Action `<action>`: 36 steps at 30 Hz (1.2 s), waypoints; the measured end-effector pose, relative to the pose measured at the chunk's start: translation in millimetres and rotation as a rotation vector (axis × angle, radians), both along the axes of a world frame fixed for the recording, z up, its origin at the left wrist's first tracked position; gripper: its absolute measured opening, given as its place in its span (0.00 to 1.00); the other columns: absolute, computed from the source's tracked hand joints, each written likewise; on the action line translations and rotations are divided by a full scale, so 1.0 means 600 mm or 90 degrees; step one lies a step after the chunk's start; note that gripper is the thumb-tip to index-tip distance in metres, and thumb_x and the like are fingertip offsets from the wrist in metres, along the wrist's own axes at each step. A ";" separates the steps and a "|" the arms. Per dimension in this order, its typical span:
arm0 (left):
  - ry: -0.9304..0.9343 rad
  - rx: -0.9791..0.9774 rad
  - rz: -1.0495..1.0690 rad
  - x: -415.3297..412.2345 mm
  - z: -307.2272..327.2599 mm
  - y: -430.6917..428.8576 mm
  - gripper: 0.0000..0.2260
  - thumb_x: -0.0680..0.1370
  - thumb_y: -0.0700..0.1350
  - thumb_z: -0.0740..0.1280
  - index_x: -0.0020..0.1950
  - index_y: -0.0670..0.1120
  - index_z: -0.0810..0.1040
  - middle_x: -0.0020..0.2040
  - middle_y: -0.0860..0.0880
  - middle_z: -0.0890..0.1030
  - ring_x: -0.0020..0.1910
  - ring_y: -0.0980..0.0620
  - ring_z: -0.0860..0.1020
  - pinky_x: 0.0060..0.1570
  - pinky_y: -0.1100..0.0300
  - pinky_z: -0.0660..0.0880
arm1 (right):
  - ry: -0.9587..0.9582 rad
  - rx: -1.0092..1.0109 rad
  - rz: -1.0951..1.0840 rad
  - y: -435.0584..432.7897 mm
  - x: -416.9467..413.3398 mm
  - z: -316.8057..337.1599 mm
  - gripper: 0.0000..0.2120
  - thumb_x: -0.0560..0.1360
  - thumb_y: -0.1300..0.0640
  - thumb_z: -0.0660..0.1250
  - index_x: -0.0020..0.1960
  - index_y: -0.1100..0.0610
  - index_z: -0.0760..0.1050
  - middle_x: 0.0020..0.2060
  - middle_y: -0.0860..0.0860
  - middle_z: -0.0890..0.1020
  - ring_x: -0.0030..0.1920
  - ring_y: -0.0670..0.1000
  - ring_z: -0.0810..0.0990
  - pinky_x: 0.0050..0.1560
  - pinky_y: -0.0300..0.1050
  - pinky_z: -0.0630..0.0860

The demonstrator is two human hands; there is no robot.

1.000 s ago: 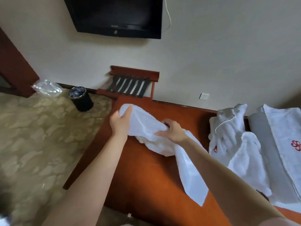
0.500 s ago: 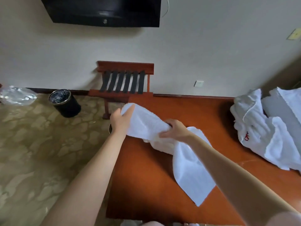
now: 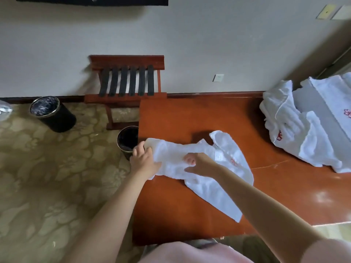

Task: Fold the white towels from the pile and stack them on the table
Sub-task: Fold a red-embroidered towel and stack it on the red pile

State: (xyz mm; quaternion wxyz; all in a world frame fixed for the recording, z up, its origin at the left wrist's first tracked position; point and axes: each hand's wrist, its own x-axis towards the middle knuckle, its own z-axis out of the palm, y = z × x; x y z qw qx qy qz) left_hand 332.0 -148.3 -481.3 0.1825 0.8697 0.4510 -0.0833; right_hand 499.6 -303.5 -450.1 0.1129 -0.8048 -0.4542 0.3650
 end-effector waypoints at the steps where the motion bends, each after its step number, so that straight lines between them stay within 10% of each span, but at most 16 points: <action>1: -0.029 0.039 -0.012 0.009 0.009 0.001 0.24 0.72 0.56 0.68 0.62 0.46 0.69 0.75 0.46 0.53 0.72 0.42 0.54 0.63 0.51 0.64 | -0.027 0.028 -0.026 -0.007 0.009 0.001 0.19 0.74 0.51 0.69 0.64 0.52 0.73 0.56 0.48 0.78 0.56 0.49 0.77 0.54 0.41 0.75; 10: 0.036 -0.048 -0.171 0.143 0.034 -0.039 0.33 0.77 0.63 0.61 0.76 0.51 0.56 0.79 0.47 0.41 0.77 0.44 0.40 0.72 0.41 0.50 | -0.172 -0.001 -0.295 -0.128 0.136 -0.018 0.29 0.75 0.50 0.66 0.73 0.55 0.62 0.69 0.53 0.68 0.67 0.57 0.67 0.61 0.50 0.68; 15: 0.155 -0.119 -0.156 0.143 -0.012 -0.094 0.36 0.76 0.65 0.58 0.78 0.49 0.51 0.76 0.44 0.56 0.74 0.43 0.57 0.69 0.46 0.62 | -0.039 -0.130 -0.399 -0.171 0.170 -0.064 0.43 0.73 0.39 0.66 0.77 0.56 0.48 0.73 0.57 0.61 0.71 0.61 0.62 0.68 0.54 0.61; 21: 0.243 -0.057 -0.157 0.108 -0.024 -0.119 0.32 0.75 0.68 0.58 0.71 0.49 0.63 0.68 0.44 0.70 0.65 0.43 0.69 0.59 0.51 0.69 | -0.025 -0.117 -0.347 -0.130 0.144 -0.085 0.46 0.64 0.36 0.73 0.72 0.50 0.54 0.62 0.55 0.66 0.63 0.59 0.67 0.61 0.53 0.69; 28: 0.090 -0.124 0.034 0.083 -0.005 -0.130 0.20 0.79 0.60 0.57 0.58 0.48 0.78 0.54 0.48 0.79 0.53 0.46 0.78 0.50 0.53 0.74 | 0.183 0.033 -0.309 -0.076 0.097 -0.094 0.37 0.67 0.55 0.76 0.71 0.53 0.63 0.60 0.54 0.75 0.57 0.55 0.75 0.48 0.44 0.73; 36: -0.290 0.090 0.386 0.078 0.079 -0.098 0.25 0.84 0.50 0.49 0.51 0.33 0.79 0.49 0.35 0.80 0.50 0.37 0.78 0.45 0.52 0.70 | 0.177 0.340 -0.348 -0.045 0.149 0.015 0.20 0.66 0.70 0.67 0.52 0.50 0.73 0.50 0.49 0.77 0.44 0.52 0.75 0.35 0.42 0.73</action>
